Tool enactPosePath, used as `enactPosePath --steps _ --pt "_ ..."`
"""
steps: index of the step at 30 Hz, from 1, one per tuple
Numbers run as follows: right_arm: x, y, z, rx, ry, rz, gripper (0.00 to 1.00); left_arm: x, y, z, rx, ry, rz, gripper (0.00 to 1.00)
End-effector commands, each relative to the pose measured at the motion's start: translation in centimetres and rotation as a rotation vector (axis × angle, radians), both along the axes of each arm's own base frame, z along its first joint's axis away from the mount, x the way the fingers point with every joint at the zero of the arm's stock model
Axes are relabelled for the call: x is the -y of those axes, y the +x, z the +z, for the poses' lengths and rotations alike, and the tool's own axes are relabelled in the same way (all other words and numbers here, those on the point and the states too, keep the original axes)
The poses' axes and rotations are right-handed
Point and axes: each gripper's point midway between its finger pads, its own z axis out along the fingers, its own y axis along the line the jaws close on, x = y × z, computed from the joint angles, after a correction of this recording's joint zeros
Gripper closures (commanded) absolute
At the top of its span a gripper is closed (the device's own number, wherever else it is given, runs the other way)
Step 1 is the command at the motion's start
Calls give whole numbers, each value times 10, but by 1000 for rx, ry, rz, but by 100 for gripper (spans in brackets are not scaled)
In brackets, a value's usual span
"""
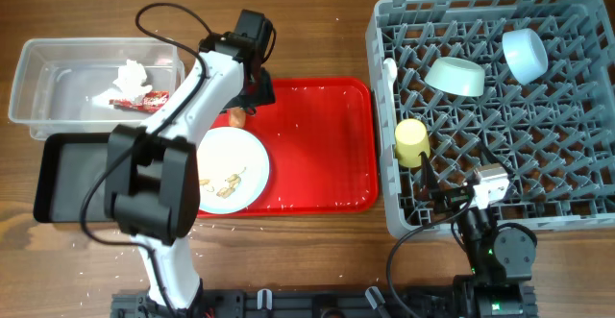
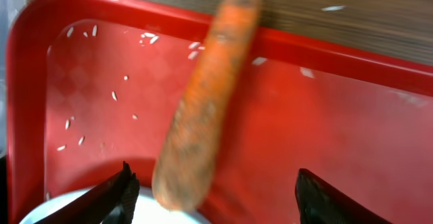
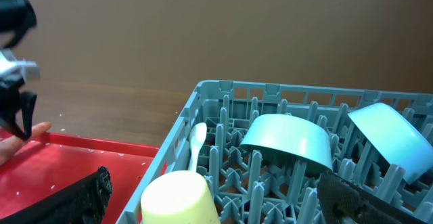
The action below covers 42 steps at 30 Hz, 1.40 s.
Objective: Sort waste into correct bins and load items into the dishwasher rack
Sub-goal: 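Drop the white tissue into the clear plastic bin, then grasp the carrot with the left gripper, then place the carrot onto the black tray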
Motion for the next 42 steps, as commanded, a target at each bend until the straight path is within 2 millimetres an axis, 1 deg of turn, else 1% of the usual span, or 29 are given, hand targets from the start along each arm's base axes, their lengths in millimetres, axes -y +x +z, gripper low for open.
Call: enactPosePath --steps 1,4,5,7,8,9,10,12,13,14,15,17,18,19,20,21,22,23,24,25,27,30,31,32,33,34,38,41,42 --pt "-2 -1 3 10 20 14 0 -16 -5 -25 -64 43 22 30" --pt "-2 -1 3 10 20 13 0 -15 -8 -39 -101 51 19 39" --pt "-2 -1 3 10 20 13 0 -15 -9 -44 -108 52 19 46" --pt "-2 -1 3 10 20 13 0 -15 -6 -46 -103 52 20 69" --pt "-2 -1 3 10 20 14 0 -16 -1 -39 -80 45 25 83" --pt "-2 -1 3 10 20 14 0 -19 12 -18 -33 29 42 91" --pt "-2 -1 3 10 20 13 0 -21 17 -5 -9 22 52 95" --pt "-2 -1 3 10 20 13 0 -27 30 37 68 -2 81 96" --pt "-2 -1 3 10 20 14 0 -33 35 73 133 -23 116 96" --pt "-2 -1 3 10 20 14 0 -36 34 93 167 -39 137 96" --pt "-2 -1 3 10 20 14 0 -43 25 113 190 -53 182 96" --pt "-2 -1 3 10 20 13 0 -56 1 133 172 -59 263 96" --pt "-2 -1 3 10 20 14 0 -65 -19 141 137 -52 315 96" --pt "-2 -1 3 10 20 13 0 -79 -40 146 98 -21 382 96" --pt "-2 -1 3 10 20 13 0 -89 -52 148 73 9 429 96" --pt "-2 -1 3 10 20 14 0 -115 -79 152 27 97 559 96" --pt "-2 -1 3 10 20 14 0 -133 -97 153 -5 159 651 96" --pt "-2 -1 3 10 20 13 0 -154 -119 146 -64 205 754 96" --pt "-2 -1 3 10 19 14 0 -171 -136 129 -134 197 838 96" --pt "-2 -1 3 10 20 14 0 -183 -149 106 -194 153 918 96" --pt "-2 -1 3 10 20 14 0 -196 -167 68 -265 63 1041 96" --pt "-2 -1 3 10 20 14 0 -209 -187 32 -315 -58 1189 96" --pt "-2 -1 3 10 20 13 0 -211 -191 28 -325 -80 1215 82" --pt "-2 -1 3 10 20 13 0 -214 -195 27 -335 -95 1237 34" --pt "-2 -1 3 10 20 13 0 -216 -196 28 -336 -104 1231 13" --pt "-2 -1 3 10 20 13 0 -216 -196 29 -332 -115 1232 0" --pt "-2 -1 3 10 20 14 0 -198 -184 49 -257 -219 1204 0" --pt "-2 -1 3 10 20 14 0 -158 -167 74 -160 -286 1023 1" --pt "-2 -1 3 10 20 14 0 -138 -157 82 -116 -287 897 2"
